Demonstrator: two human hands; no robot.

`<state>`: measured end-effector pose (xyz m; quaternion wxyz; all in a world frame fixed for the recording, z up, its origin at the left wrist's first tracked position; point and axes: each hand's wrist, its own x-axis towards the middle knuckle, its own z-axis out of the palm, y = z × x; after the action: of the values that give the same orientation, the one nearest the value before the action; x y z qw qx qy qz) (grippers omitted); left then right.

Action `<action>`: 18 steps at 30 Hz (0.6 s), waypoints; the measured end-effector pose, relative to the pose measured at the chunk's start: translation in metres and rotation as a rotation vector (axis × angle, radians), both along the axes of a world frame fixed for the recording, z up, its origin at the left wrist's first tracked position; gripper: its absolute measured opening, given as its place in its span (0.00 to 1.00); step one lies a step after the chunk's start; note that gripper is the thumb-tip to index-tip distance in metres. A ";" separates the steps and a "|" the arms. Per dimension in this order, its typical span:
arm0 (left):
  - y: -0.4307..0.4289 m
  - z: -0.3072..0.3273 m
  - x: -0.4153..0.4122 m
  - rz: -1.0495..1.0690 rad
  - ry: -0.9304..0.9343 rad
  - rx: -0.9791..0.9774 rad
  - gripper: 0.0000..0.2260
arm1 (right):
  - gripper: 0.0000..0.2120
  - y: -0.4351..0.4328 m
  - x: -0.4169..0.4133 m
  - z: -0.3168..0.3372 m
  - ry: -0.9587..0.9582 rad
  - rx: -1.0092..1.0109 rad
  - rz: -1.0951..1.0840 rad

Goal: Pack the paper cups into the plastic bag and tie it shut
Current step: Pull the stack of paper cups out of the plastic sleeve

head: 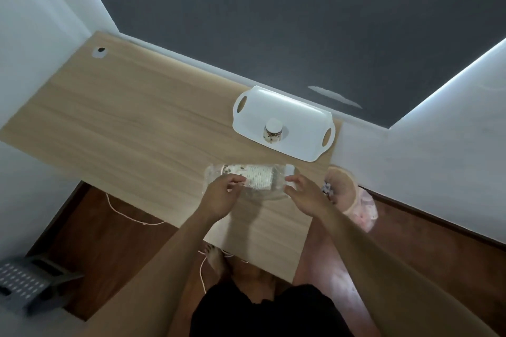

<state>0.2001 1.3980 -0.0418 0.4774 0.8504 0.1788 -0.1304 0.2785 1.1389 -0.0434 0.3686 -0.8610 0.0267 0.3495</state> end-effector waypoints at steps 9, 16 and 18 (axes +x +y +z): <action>0.045 -0.045 0.048 -0.594 0.218 0.420 0.54 | 0.11 0.041 -0.035 0.009 -0.096 0.001 -0.246; 0.048 -0.071 0.052 -0.839 0.034 0.715 0.48 | 0.11 0.045 -0.075 0.019 0.004 0.094 -0.315; 0.046 -0.068 0.052 -0.898 -0.009 0.718 0.46 | 0.10 0.041 -0.082 0.019 0.018 0.115 -0.338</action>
<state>0.2523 1.4445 -0.1095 0.0573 0.9522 -0.1690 -0.2480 0.1969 1.1804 -0.0243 0.4706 -0.8184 0.1543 0.2914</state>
